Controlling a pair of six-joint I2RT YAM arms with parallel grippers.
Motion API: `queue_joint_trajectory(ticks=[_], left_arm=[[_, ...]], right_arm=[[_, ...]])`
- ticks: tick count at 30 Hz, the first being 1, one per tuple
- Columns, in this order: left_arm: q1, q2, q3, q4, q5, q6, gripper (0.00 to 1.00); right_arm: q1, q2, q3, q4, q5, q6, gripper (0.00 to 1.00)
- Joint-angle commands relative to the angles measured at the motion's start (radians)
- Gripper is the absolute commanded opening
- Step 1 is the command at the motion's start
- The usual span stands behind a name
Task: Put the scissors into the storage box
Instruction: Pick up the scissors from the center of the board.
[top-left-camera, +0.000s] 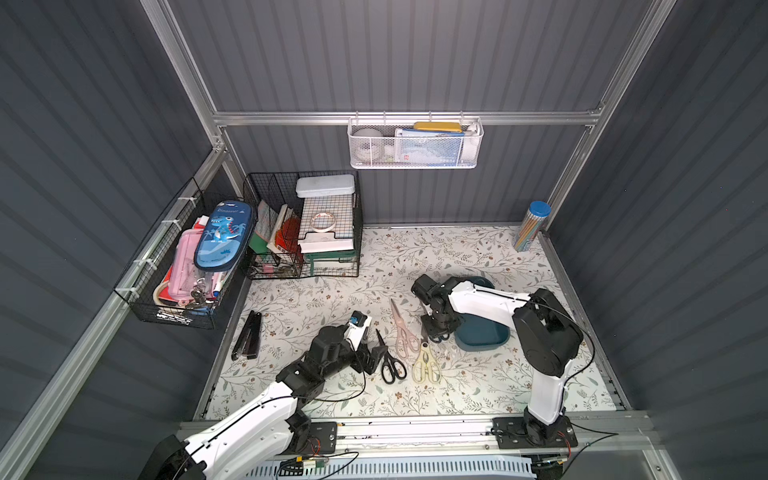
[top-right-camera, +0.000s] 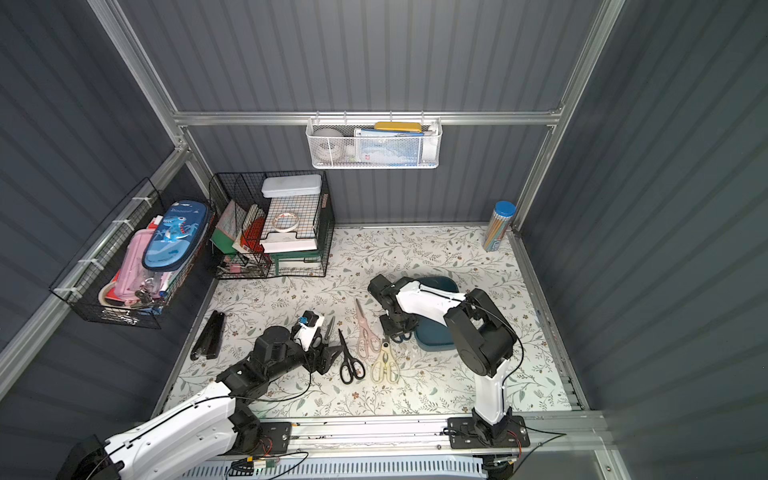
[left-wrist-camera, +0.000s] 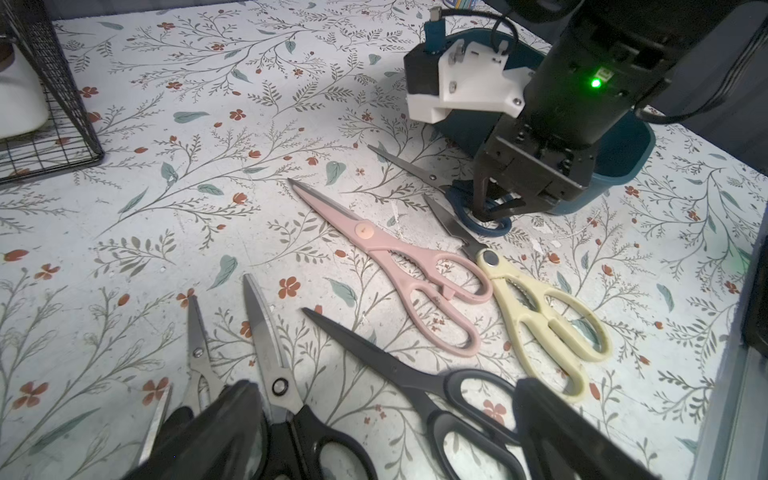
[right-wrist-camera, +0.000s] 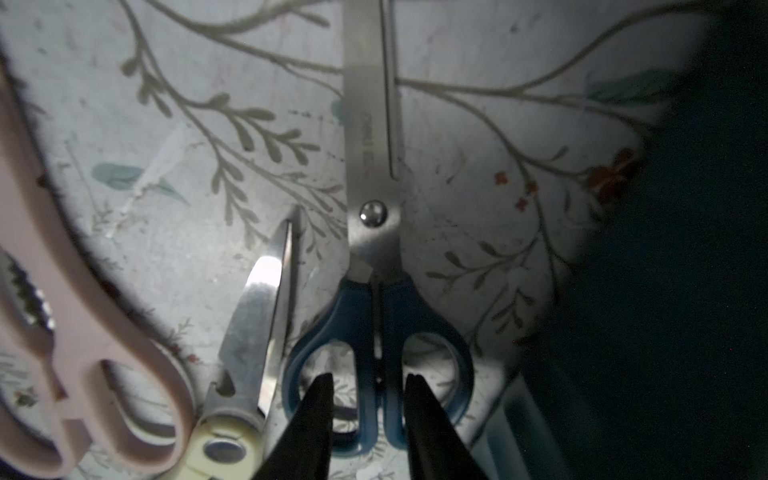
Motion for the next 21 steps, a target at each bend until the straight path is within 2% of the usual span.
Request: queue_joint_trajectory(ticks=[1, 9, 15, 21], left_arm=[[-0.006, 0.000, 0.025, -0.010, -0.001, 0.010, 0.99], [-0.006, 0.008, 0.027, -0.012, -0.006, 0.005, 0.99], [-0.006, 0.023, 0.036, -0.019, -0.006, -0.002, 0.99], [-0.006, 0.034, 0.038, -0.015, -0.007, -0.002, 0.99]], right_arm=[[-0.003, 0.020, -0.001, -0.002, 0.011, 0.014, 0.30], [0.001, 0.060, 0.013, 0.005, 0.009, 0.025, 0.19], [0.000, 0.067, 0.041, -0.010, 0.023, 0.033, 0.16], [0.002, 0.001, 0.056, -0.019, 0.039, 0.026, 0.14]])
